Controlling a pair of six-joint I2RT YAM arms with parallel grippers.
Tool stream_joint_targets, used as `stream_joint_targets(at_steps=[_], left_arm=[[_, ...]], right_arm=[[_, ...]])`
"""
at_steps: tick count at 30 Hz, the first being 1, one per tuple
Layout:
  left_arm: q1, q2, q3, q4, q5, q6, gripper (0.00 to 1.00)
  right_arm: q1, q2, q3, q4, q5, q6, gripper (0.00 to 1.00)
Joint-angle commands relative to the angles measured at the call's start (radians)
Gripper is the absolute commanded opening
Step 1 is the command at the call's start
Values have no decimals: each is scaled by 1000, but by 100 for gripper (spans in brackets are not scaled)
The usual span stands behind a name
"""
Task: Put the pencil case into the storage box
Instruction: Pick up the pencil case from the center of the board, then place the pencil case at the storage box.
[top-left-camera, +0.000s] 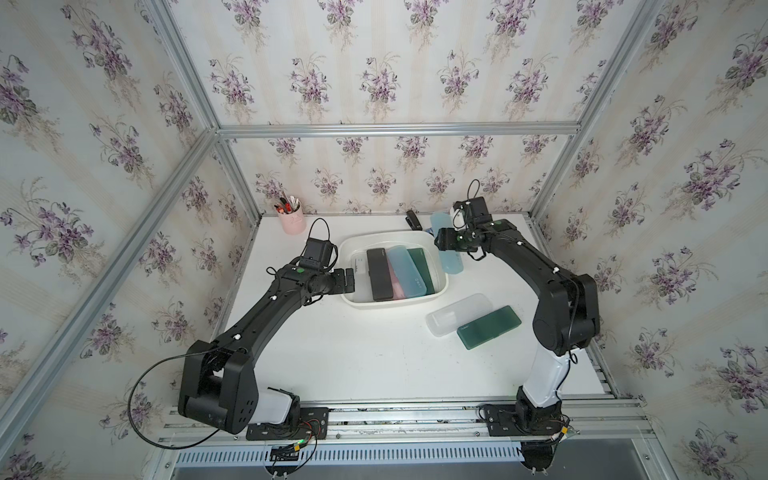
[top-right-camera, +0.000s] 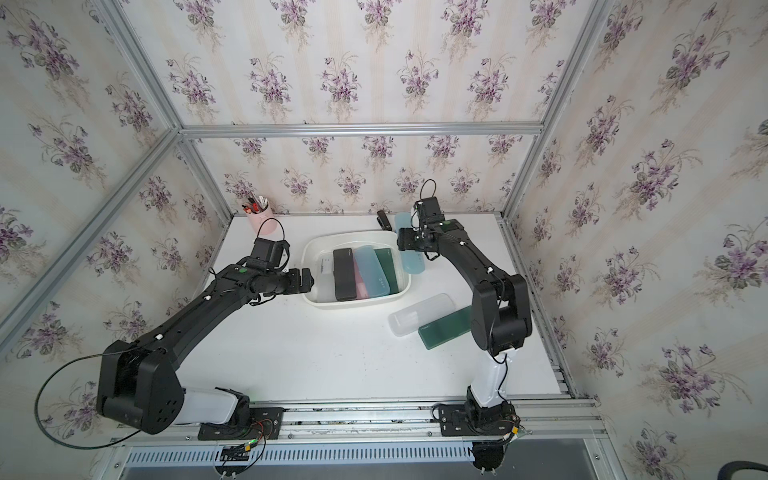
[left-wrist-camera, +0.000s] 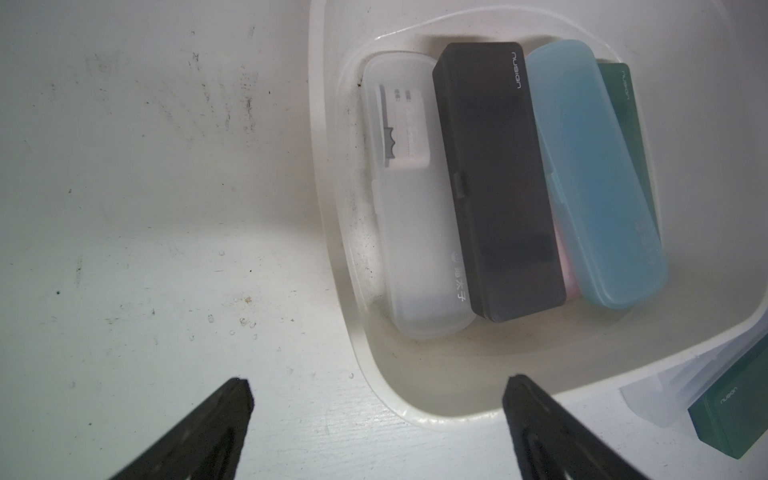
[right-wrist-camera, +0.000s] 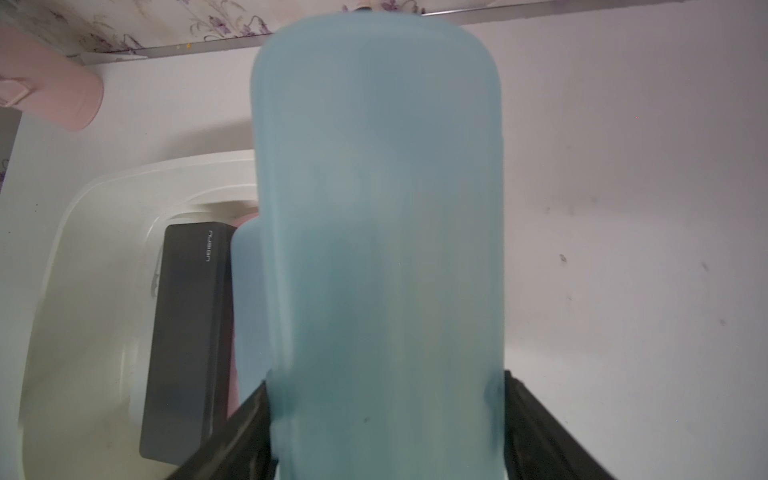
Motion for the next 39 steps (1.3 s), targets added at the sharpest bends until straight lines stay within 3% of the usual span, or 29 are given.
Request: stream_joint_targets(at_steps=[1, 5, 25, 39], left_arm=[[1, 4, -9, 9, -11, -8, 99], [1, 3, -26, 9, -26, -1, 99], [4, 3, -68, 20, -70, 28, 99], [12, 0, -77, 22, -79, 32, 100]], right_arm=[[47, 82, 107, -103, 64, 0, 68], [96, 204, 239, -183, 132, -14, 68], [215, 458, 432, -389, 501, -85, 68], [241, 428, 347, -300, 272, -61, 68]])
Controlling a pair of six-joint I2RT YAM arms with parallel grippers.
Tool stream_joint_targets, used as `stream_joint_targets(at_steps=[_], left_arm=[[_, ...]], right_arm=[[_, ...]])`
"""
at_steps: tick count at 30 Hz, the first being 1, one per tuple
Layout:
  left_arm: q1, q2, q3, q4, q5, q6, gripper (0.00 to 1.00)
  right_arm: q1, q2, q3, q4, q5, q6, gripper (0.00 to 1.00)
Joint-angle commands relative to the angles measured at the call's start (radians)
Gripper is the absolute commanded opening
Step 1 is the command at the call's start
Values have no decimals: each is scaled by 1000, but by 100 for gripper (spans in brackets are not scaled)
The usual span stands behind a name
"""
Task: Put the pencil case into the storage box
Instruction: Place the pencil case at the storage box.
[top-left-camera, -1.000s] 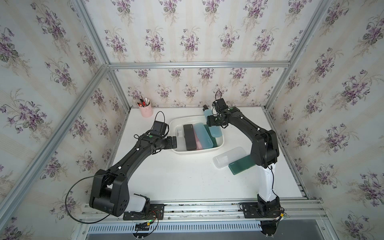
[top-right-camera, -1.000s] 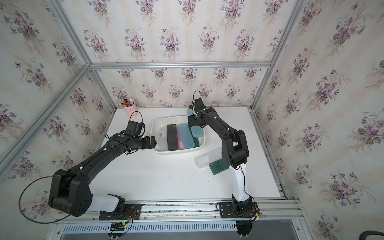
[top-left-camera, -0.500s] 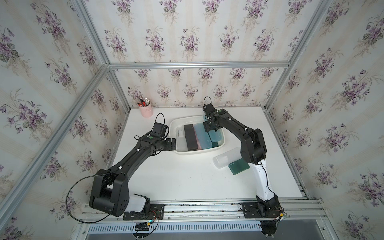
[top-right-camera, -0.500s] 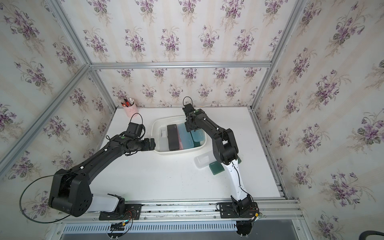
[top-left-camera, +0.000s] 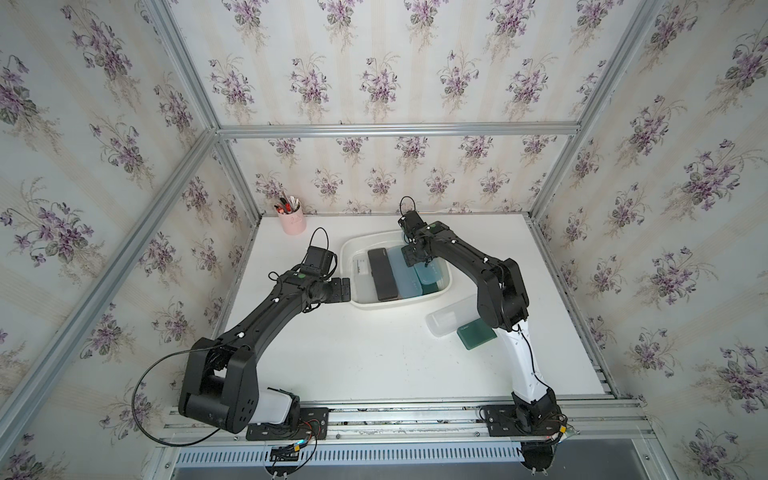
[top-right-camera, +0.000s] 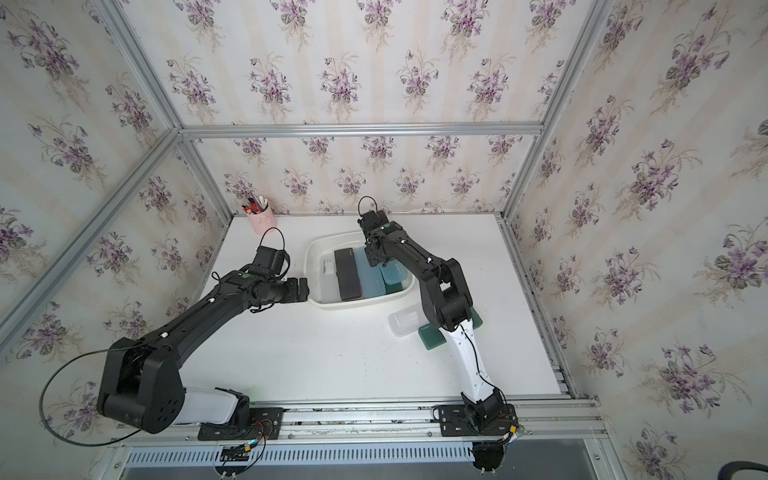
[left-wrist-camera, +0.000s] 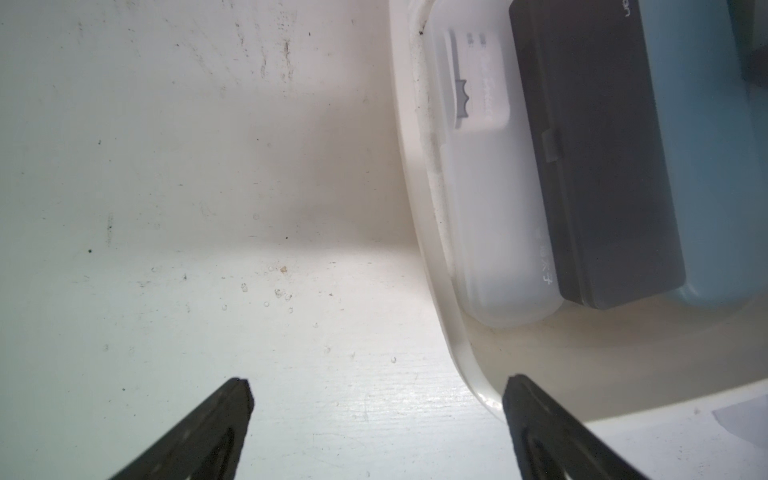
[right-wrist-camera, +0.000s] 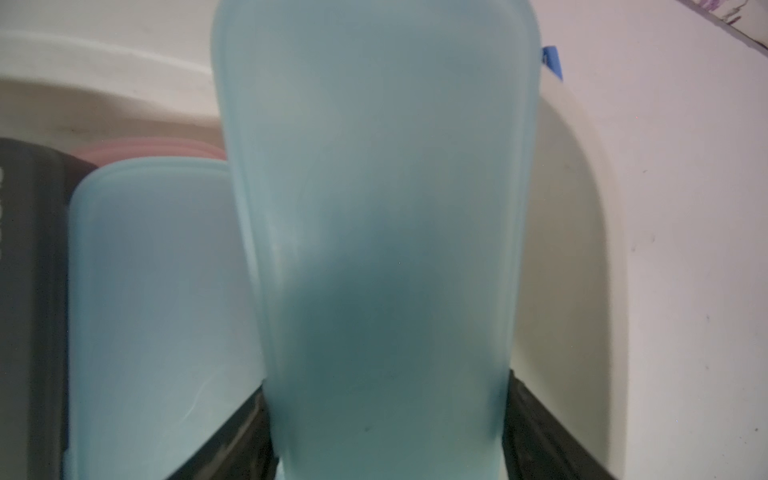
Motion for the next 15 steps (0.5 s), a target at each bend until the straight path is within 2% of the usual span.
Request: stream_joint_targets(at_steps=[1, 8, 15], left_arm=[[1, -4, -2, 17, -11, 12, 100], [7, -20, -8, 9, -19, 15, 99], [7, -23, -11, 9, -17, 13, 99]], right_arm=[[6, 10, -38, -52, -142, 18, 68], [13, -39, -127, -62, -134, 28, 68], [-14, -21, -127, -125, -82, 23, 68]])
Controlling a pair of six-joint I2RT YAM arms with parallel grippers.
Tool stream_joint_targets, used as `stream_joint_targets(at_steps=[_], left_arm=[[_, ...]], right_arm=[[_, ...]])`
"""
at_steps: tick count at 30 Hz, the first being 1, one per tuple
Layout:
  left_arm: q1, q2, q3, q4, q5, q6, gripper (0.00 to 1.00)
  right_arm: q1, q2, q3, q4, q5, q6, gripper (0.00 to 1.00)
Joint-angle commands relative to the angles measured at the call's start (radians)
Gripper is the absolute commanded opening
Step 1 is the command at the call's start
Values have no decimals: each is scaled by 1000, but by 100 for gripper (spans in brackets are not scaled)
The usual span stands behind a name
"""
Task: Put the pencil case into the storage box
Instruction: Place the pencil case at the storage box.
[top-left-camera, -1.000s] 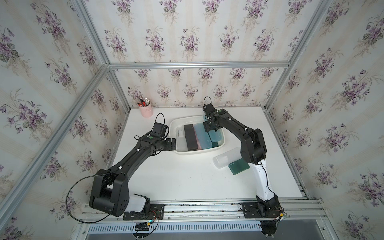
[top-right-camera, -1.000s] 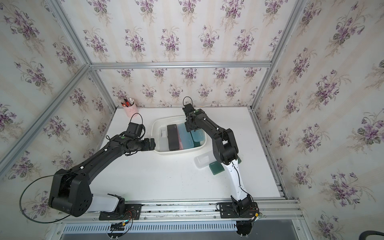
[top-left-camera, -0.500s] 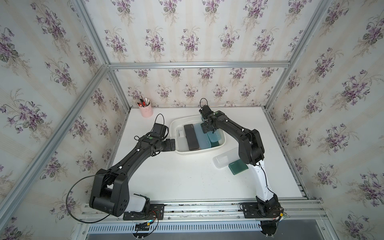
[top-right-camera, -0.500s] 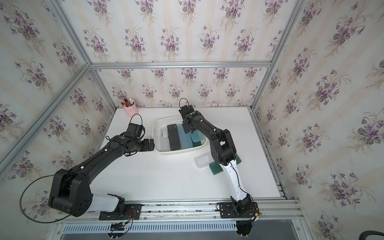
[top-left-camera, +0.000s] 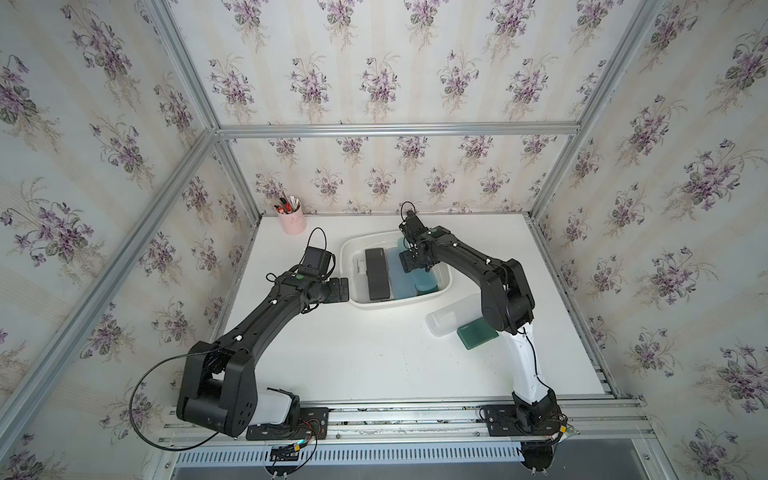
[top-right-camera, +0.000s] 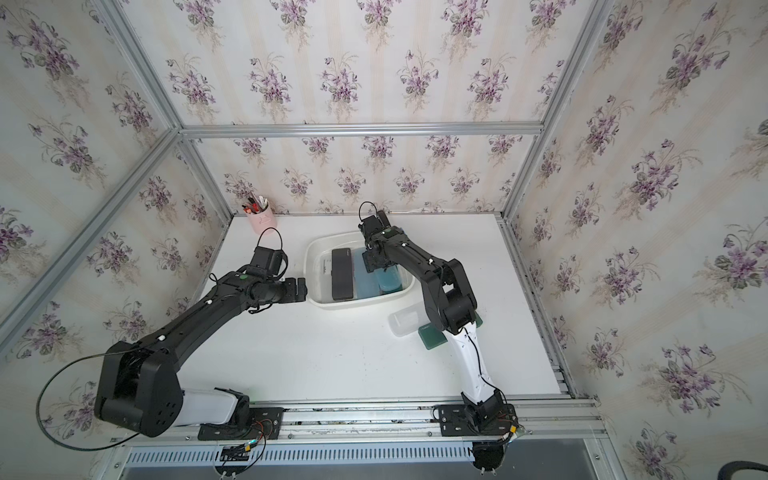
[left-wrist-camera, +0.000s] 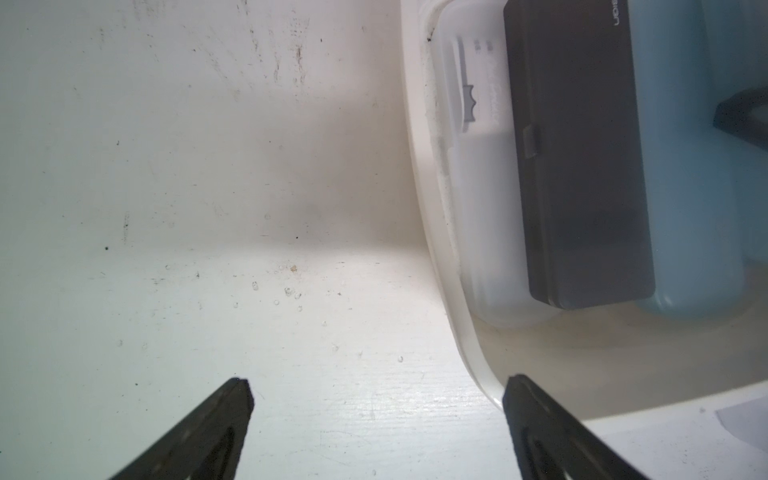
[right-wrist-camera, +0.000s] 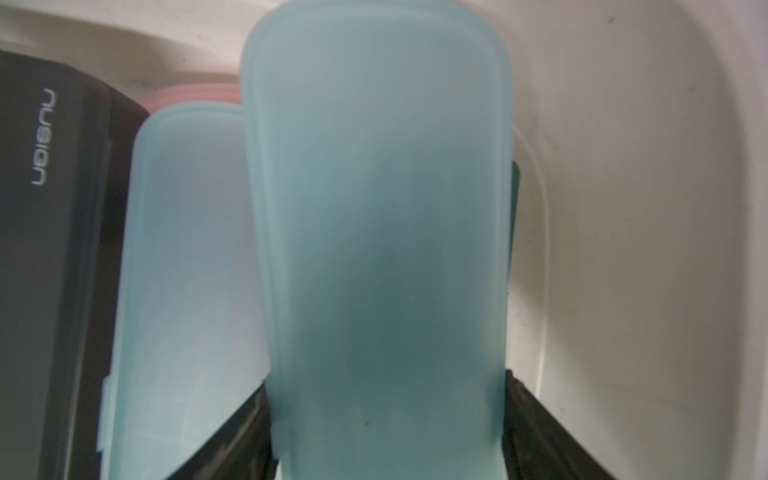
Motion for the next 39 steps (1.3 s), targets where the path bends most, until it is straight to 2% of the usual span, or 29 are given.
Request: stream_joint_targets(at_steps=[1, 8, 9, 12, 19, 26, 32, 34, 37, 39], left_arm=[[-1, -4, -2, 9, -9, 10, 99], [0, 1, -2, 5, -17, 10, 99], [-1, 1, -2, 5, -18, 9, 99], [-1, 4, 0, 6, -14, 7, 100], [-1, 4, 9, -3, -21, 5, 99], [0, 4, 27, -20, -26, -1, 100], [-2, 0, 34, -31, -33, -5, 99], [-2, 1, 33, -36, -38, -4, 100], [-3, 1, 28, -42, -50, -1, 99], [-2, 0, 27, -49, -58, 1, 99]], right_arm=[[-14, 31, -19, -163, 21, -7, 68], [-27, 2, -26, -151, 46, 18, 73], [-65, -1, -24, -152, 43, 18, 74], [-68, -3, -25, -147, 35, 15, 85], [-62, -82, -57, -60, -29, 15, 100], [-50, -171, -67, -32, -43, 14, 100], [-48, -186, -67, -24, -49, 1, 99], [-48, -181, -73, -5, -82, -2, 94], [-48, -174, -105, 62, -208, 9, 77], [-5, -161, -118, 96, -262, 25, 73]])
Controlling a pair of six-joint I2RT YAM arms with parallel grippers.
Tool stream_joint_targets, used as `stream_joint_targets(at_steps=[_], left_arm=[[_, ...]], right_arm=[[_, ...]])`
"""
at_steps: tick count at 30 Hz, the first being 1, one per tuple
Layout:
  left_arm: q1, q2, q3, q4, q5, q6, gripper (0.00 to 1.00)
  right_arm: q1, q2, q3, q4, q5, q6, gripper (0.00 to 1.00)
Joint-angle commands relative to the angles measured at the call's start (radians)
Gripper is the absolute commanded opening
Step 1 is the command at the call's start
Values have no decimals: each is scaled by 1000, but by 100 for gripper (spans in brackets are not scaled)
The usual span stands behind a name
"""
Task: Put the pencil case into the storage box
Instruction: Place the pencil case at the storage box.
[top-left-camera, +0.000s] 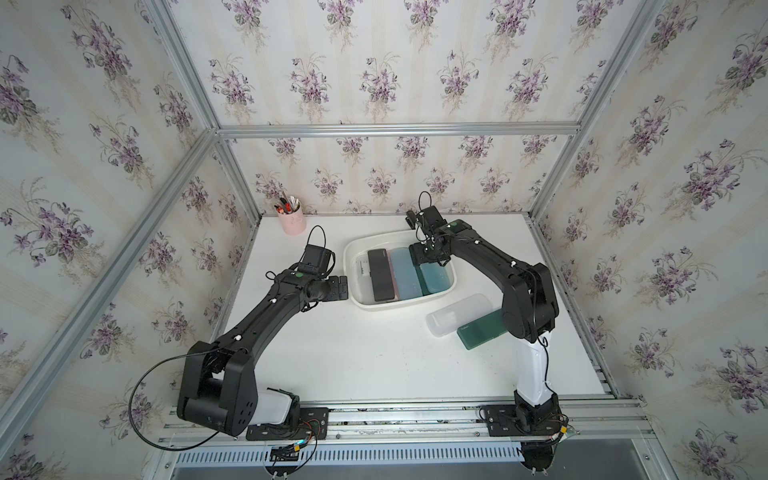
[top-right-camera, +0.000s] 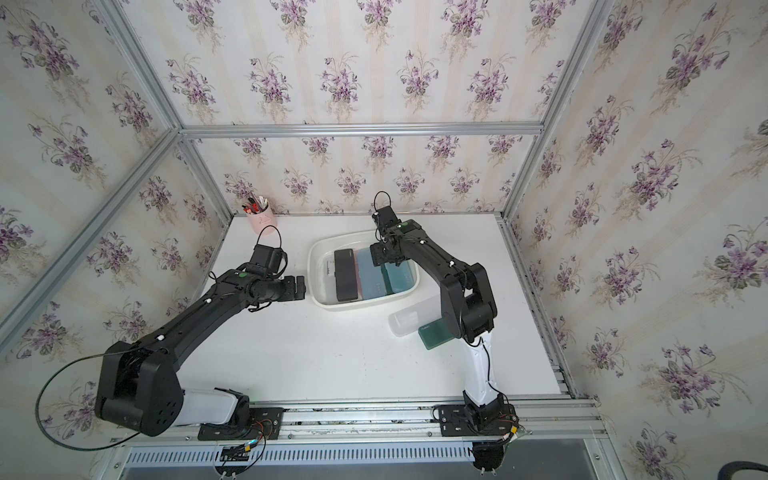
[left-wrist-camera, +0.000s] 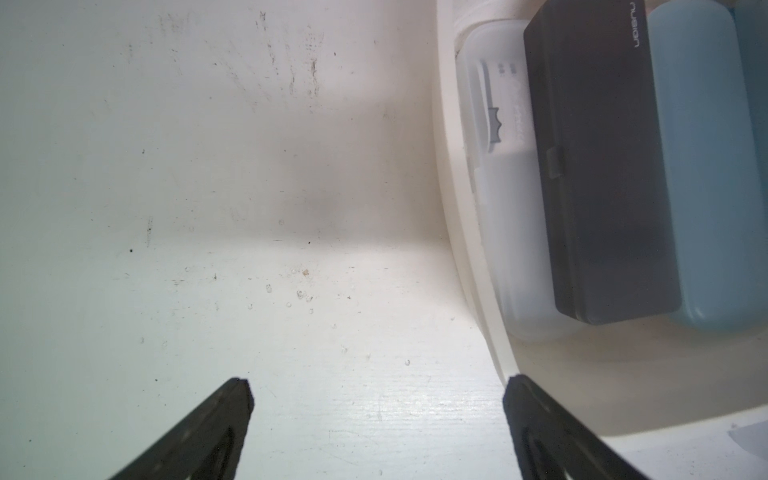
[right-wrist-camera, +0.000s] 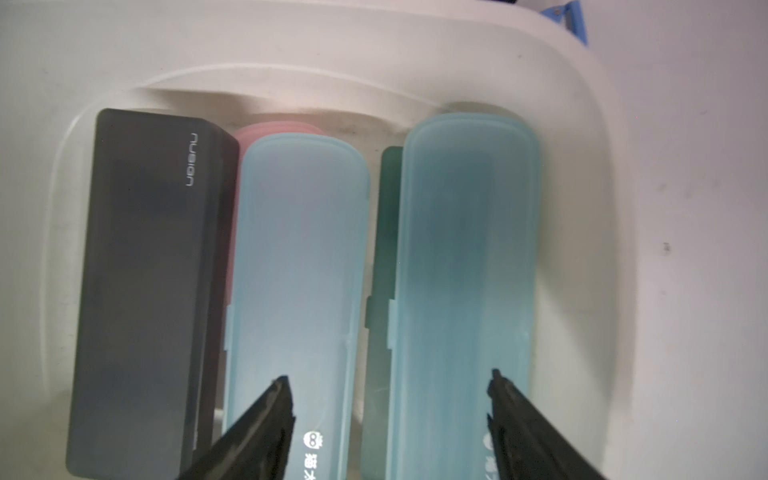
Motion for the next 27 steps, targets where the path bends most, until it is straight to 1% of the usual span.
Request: stream_joint_targets(at_steps=[1, 6, 12, 15, 21, 27], left_arm=[[0, -7, 0, -26, -27, 6, 99], [0, -27, -7, -38, -38, 11, 99], [2, -35, -22, -40, -43, 16, 100], [3, -37, -28, -35, -41, 18, 99], [3, -33, -33, -29, -36, 17, 99], [4, -39, -47, -27, -41, 19, 100]], right_arm=[[35, 24, -7, 70, -131, 10, 73], [60, 82, 12, 68, -144, 17, 73], [62, 75, -10, 64, -86, 31, 73], [62, 74, -8, 47, -67, 26, 76], [62, 101, -32, 64, -117, 33, 83], [65, 92, -70, 135, -229, 38, 83]])
